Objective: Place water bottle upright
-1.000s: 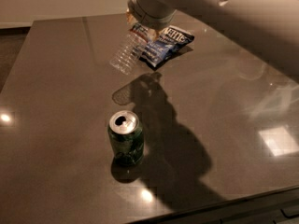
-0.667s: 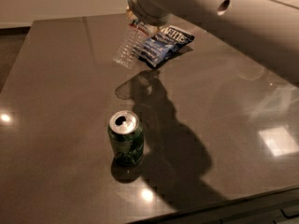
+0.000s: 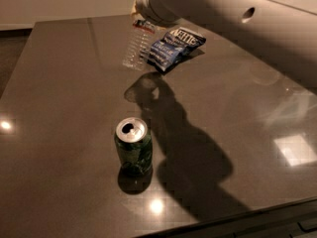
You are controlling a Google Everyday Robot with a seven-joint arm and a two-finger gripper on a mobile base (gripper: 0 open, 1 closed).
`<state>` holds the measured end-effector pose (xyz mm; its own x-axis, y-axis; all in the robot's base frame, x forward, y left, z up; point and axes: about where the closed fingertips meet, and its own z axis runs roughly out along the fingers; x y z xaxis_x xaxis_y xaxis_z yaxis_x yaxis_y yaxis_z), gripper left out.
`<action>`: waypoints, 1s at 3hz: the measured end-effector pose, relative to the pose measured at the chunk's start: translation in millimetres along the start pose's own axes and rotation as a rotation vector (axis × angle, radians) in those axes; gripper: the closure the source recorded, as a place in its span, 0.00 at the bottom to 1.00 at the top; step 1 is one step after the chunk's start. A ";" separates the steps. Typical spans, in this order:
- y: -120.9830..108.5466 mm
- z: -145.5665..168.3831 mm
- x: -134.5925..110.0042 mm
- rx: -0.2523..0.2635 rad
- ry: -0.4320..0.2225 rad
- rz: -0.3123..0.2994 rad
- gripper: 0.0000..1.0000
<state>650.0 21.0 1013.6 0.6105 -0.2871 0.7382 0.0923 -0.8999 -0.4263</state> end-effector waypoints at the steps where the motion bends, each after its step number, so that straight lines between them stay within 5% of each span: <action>1: -11.7 0.2 -3.9 0.073 -0.010 -0.113 1.00; 3: -20.2 -1.5 -4.1 0.127 -0.009 -0.277 1.00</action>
Offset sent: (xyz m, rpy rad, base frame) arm -0.0018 0.0237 0.0002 -0.1792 -0.1489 0.3386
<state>644.4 39.8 1020.0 0.5555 -0.0327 0.8309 0.3534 -0.8952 -0.2715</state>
